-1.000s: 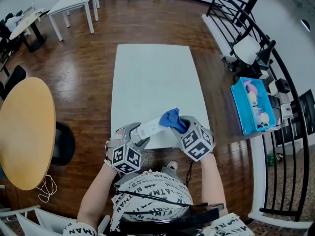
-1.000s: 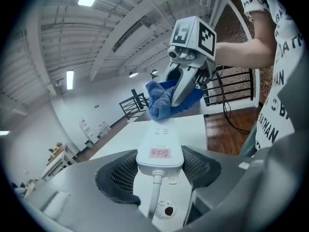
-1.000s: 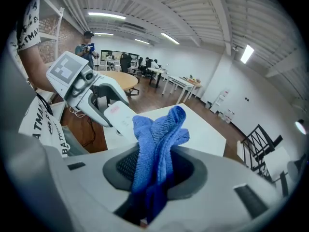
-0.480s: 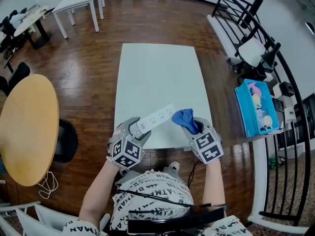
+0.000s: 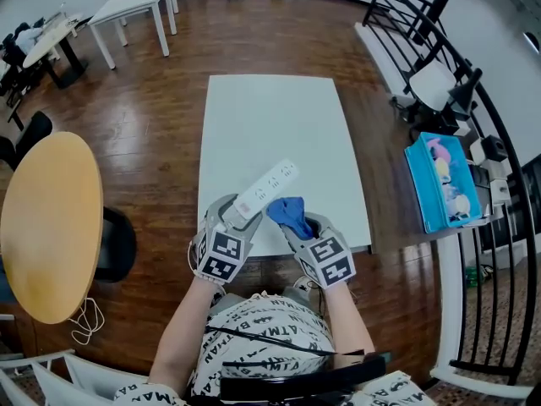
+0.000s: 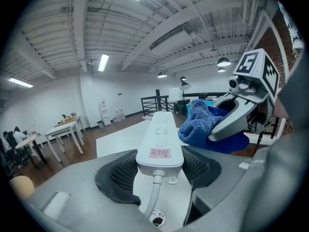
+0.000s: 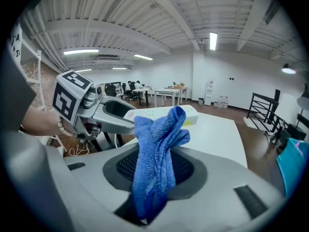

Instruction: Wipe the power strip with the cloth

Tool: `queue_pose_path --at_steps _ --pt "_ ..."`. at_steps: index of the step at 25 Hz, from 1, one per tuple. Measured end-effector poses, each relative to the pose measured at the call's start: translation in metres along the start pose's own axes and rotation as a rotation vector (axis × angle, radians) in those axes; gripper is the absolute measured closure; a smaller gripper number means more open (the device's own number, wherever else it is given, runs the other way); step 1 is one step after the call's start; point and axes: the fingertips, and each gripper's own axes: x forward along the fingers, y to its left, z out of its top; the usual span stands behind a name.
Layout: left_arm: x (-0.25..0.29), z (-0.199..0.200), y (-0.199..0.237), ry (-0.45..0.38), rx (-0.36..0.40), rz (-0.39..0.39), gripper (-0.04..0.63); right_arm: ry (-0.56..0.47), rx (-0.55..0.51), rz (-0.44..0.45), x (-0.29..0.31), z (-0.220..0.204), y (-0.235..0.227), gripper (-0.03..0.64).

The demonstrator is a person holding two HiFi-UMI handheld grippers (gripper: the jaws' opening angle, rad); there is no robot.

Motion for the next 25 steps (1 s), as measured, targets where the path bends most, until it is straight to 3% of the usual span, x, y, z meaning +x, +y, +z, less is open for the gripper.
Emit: queue_pose_path --at_steps 11,19,25 --pt "-0.005 0.002 -0.004 -0.015 0.018 0.015 0.311 -0.016 0.037 0.038 0.01 0.001 0.013 0.48" --pt "-0.016 0.008 -0.014 -0.039 0.148 -0.01 0.313 -0.035 0.087 -0.033 -0.003 -0.002 -0.022 0.48" --pt "-0.027 0.008 -0.019 -0.066 0.282 -0.078 0.313 -0.024 0.096 -0.095 -0.021 -0.013 -0.057 0.48"
